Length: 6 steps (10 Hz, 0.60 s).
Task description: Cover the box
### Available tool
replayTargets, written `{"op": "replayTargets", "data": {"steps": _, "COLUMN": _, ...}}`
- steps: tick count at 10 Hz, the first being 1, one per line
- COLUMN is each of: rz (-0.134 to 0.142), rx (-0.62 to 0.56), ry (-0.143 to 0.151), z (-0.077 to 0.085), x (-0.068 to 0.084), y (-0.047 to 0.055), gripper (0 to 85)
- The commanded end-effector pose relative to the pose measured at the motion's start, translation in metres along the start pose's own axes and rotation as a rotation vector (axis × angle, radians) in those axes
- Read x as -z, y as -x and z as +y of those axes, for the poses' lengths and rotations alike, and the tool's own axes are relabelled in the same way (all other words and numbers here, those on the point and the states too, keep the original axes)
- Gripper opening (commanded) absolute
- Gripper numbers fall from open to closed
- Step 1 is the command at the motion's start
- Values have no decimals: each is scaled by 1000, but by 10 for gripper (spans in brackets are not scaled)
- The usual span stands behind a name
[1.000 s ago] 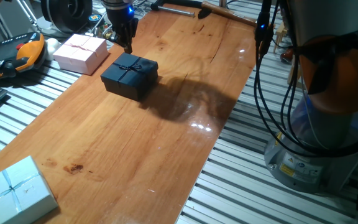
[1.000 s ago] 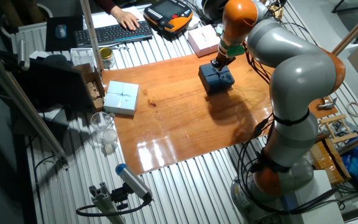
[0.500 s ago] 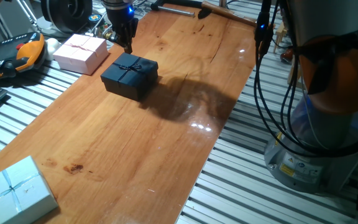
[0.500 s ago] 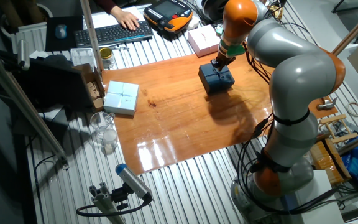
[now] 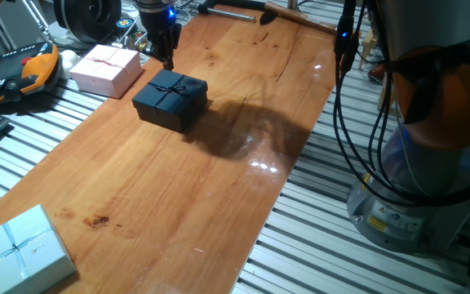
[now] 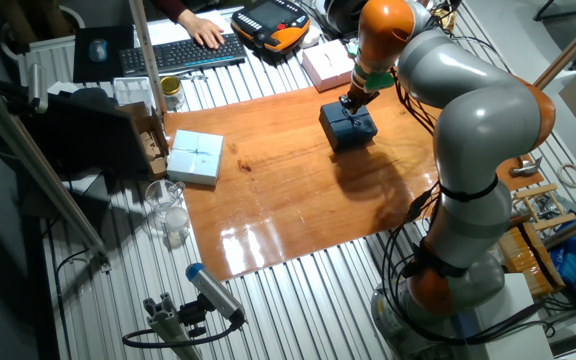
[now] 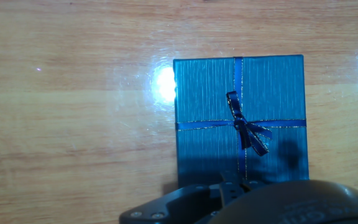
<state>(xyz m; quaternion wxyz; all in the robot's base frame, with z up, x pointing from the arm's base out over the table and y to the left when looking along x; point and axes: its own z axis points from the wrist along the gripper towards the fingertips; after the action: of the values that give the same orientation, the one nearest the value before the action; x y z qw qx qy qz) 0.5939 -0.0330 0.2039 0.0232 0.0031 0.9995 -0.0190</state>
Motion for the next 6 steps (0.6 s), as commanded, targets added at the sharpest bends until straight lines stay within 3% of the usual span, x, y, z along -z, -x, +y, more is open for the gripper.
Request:
{"op": "replayTargets", "data": {"steps": 1, "rz": 0, "rx": 0, "ry": 0, "z": 0, "x": 0, "y": 0, "gripper": 0}}
{"op": "replayTargets", "data": {"steps": 6, "rz": 0, "rx": 2, "ry": 0, "z": 0, "x": -1, "y": 1, "gripper": 0}}
